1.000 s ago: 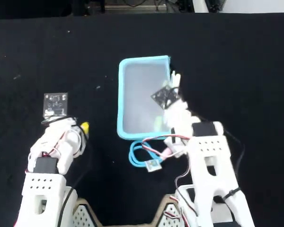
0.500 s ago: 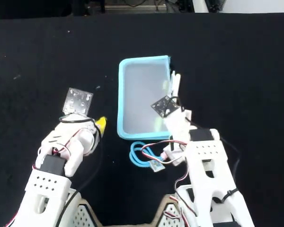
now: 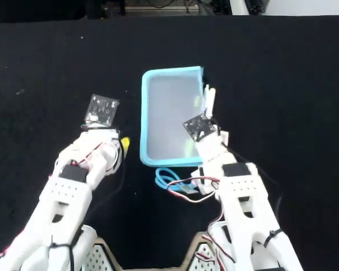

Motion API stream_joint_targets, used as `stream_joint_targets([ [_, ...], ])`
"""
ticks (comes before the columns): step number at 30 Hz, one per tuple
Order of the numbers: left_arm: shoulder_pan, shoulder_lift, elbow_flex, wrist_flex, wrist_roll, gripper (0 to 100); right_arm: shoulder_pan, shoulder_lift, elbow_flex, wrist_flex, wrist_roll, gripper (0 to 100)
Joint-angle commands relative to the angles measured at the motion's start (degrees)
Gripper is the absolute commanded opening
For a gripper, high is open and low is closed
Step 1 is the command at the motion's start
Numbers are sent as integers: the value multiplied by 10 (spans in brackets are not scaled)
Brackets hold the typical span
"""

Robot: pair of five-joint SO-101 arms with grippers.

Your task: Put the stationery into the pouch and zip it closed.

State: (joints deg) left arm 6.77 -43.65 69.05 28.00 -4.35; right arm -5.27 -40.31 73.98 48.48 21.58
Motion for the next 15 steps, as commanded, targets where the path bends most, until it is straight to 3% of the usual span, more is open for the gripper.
stream_joint_targets([
  [1, -4, 40, -51, -10, 4, 185, 13, -8, 2, -13, 17, 62],
  [3, -4, 55, -51, -10, 27, 185, 13, -8, 1, -13, 34, 9],
  [12, 73, 66, -41, -11, 81, 185, 13, -8, -102, 41, 41, 10],
  [15, 64, 66, -20, -35, 80, 185, 14, -8, -159, 73, 41, 11],
])
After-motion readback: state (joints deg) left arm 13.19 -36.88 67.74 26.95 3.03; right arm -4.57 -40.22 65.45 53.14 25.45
